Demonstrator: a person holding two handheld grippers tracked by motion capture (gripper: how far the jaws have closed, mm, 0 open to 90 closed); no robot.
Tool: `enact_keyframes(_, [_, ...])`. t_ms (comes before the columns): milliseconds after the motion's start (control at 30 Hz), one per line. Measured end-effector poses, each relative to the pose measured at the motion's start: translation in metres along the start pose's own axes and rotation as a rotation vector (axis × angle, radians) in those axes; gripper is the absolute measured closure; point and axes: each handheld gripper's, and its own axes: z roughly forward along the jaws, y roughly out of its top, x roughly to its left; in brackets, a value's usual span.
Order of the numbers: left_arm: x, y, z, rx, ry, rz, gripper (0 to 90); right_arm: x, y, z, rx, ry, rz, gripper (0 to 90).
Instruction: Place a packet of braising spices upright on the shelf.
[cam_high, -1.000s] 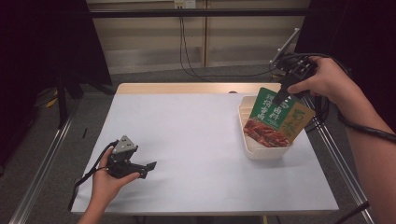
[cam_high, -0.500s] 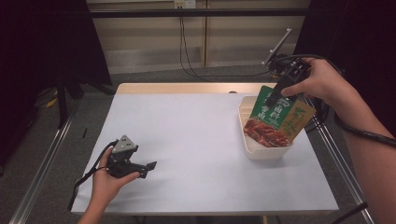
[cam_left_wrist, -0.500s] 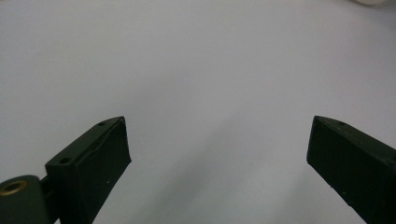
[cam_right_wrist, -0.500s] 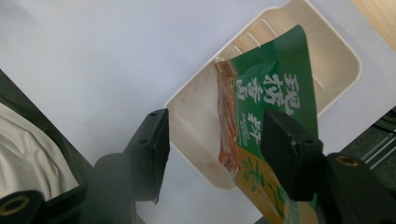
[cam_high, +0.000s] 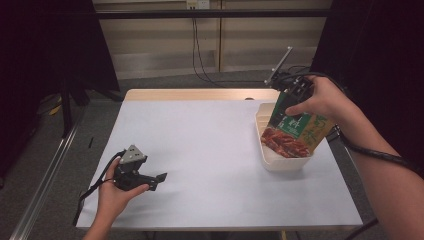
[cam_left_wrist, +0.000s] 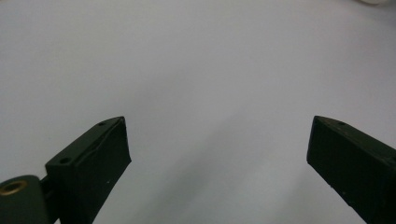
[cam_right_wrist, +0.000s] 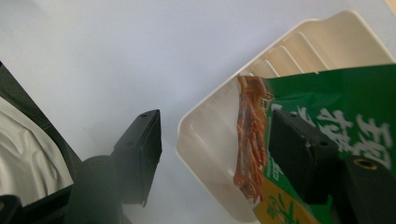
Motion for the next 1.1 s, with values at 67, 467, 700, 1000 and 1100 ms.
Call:
enact_keyframes(67, [0.0,0.0,0.0,-0.002,-0.003,-0.002,5.5,0.002,0.002,0.005,-0.005,0.007,0.001,34.8])
enact_keyframes(467, [0.0,0.0,-0.001,-0.001,-0.002,-0.001,5.4,0.009,0.004,0.029,-0.004,0.008,-0.043,30.9])
enact_keyframes(700, [-0.001,0.0,0.0,0.002,-0.001,0.002,5.4,0.016,0.001,0.041,-0.003,-0.01,-0.064,23.7])
enact_keyframes(1000, [0.0,0.0,0.0,0.006,-0.004,0.012,5.4,0.027,0.0,0.058,0.009,-0.014,-0.097,16.6])
enact_keyframes(1100, [0.0,0.0,0.0,0.007,-0.002,0.012,5.4,0.03,0.001,0.063,0.003,-0.005,-0.105,16.7])
